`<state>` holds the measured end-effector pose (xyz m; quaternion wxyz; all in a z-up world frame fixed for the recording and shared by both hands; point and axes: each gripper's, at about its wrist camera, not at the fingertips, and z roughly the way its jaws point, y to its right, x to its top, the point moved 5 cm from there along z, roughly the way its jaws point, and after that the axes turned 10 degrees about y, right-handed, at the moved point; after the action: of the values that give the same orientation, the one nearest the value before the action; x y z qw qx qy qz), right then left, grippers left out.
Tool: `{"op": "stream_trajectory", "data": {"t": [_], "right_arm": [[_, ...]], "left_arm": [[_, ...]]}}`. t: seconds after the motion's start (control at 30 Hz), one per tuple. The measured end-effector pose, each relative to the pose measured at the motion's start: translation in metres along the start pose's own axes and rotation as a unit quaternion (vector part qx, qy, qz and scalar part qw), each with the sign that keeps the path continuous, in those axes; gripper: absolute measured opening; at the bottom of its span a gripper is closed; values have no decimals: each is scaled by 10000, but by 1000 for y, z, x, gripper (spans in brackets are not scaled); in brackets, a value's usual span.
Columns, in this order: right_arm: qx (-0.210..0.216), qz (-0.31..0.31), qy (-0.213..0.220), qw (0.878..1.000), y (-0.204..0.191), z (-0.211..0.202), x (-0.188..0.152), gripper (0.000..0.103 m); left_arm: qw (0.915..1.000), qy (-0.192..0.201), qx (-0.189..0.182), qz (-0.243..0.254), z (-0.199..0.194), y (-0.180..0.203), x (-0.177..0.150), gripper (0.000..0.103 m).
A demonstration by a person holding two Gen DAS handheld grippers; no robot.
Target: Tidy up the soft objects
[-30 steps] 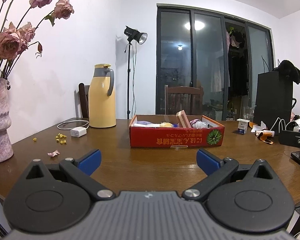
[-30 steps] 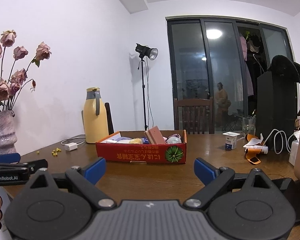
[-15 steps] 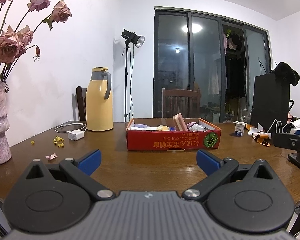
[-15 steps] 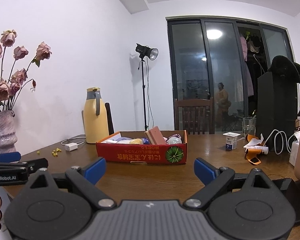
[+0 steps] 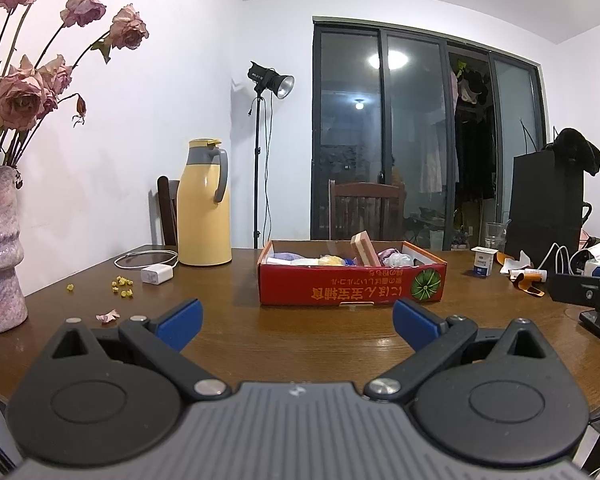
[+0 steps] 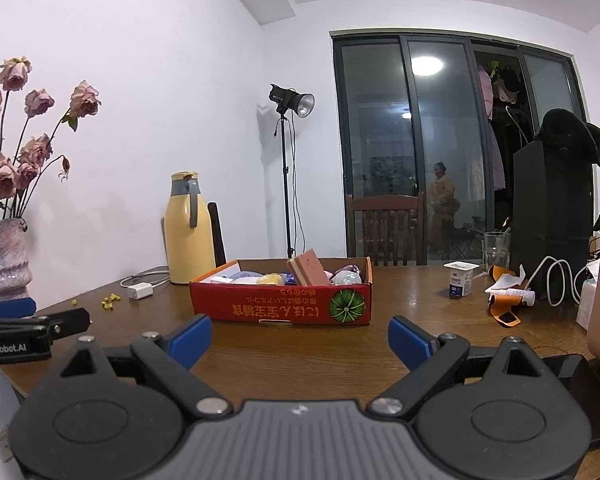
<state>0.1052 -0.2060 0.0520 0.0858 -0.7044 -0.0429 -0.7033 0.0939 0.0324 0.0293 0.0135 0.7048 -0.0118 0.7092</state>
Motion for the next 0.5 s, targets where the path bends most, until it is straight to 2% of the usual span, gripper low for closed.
{"op": "stream_trajectory", "data": {"t": [0.5], "right_arm": [[21,-26,-3,10000,1,-1,1,95]], "left_arm": [[10000,6,6,15,0,-1,0,103]]}}
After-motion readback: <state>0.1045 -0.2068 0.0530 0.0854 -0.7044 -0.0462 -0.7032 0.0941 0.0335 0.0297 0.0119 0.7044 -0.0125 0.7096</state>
